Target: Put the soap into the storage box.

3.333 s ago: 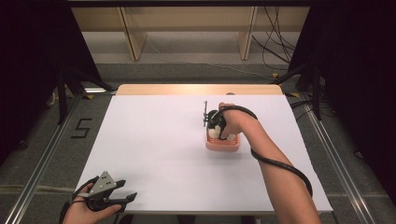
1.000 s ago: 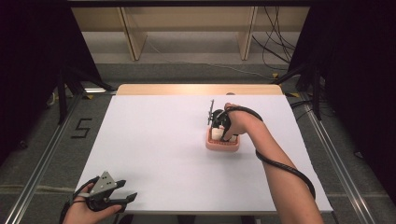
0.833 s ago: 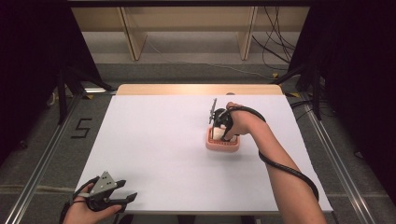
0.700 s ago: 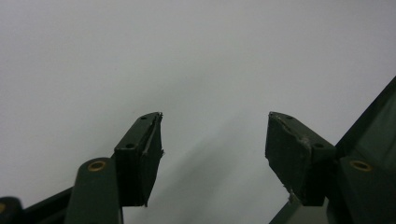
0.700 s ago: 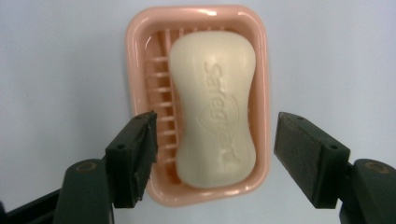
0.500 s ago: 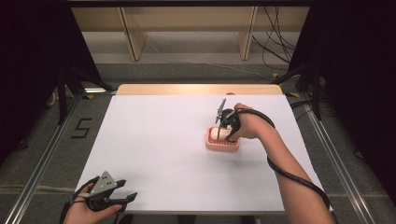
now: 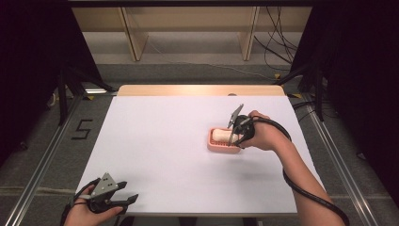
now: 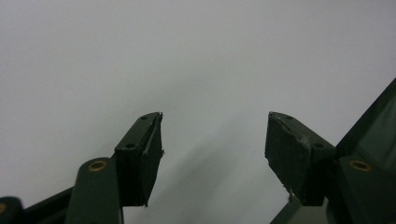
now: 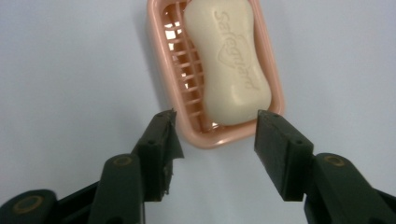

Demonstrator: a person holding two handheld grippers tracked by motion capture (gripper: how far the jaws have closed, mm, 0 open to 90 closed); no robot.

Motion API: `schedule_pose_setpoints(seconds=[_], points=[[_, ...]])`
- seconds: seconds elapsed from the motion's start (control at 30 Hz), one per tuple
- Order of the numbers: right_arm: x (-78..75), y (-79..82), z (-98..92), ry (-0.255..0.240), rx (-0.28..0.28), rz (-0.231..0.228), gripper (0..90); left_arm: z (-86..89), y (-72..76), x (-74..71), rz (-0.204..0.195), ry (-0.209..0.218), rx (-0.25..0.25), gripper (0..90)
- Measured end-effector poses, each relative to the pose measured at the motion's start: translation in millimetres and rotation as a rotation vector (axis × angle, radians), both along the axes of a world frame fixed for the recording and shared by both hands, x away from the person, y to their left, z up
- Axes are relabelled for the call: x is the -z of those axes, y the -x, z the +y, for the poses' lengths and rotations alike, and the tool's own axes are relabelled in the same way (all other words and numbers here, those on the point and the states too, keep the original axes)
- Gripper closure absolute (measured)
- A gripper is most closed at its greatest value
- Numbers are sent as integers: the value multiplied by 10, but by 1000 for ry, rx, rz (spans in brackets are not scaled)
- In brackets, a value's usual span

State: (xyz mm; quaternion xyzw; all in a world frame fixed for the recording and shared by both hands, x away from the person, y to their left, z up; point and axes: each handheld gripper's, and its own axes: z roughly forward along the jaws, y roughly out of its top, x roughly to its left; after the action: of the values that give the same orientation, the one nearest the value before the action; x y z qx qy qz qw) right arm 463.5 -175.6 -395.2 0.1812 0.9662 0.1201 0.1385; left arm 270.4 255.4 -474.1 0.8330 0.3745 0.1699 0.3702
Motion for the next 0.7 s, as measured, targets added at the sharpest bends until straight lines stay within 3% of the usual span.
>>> schedule_pose_setpoints(seconds=[0.03,0.07,0.17,0.53,0.6,0.63,0.7], points=[[8,18,-18,-11,2,0,508,26,-31,-14,-27,-30,42,362],[16,50,-31,-27,33,3,527,25,-25,-16,-22,-26,41,362],[55,117,-80,-65,58,7,550,10,-13,-5,-8,-5,27,362],[274,456,-244,-170,185,-1,549,13,-19,-7,-8,-17,33,362],[310,496,-294,-179,191,-26,547,12,-17,-5,-11,-19,30,362],[331,534,-317,-198,214,-13,542,11,-17,-3,-10,-19,29,361],[373,600,-372,-203,260,-35,541,11,-16,-4,-11,-20,29,362]])
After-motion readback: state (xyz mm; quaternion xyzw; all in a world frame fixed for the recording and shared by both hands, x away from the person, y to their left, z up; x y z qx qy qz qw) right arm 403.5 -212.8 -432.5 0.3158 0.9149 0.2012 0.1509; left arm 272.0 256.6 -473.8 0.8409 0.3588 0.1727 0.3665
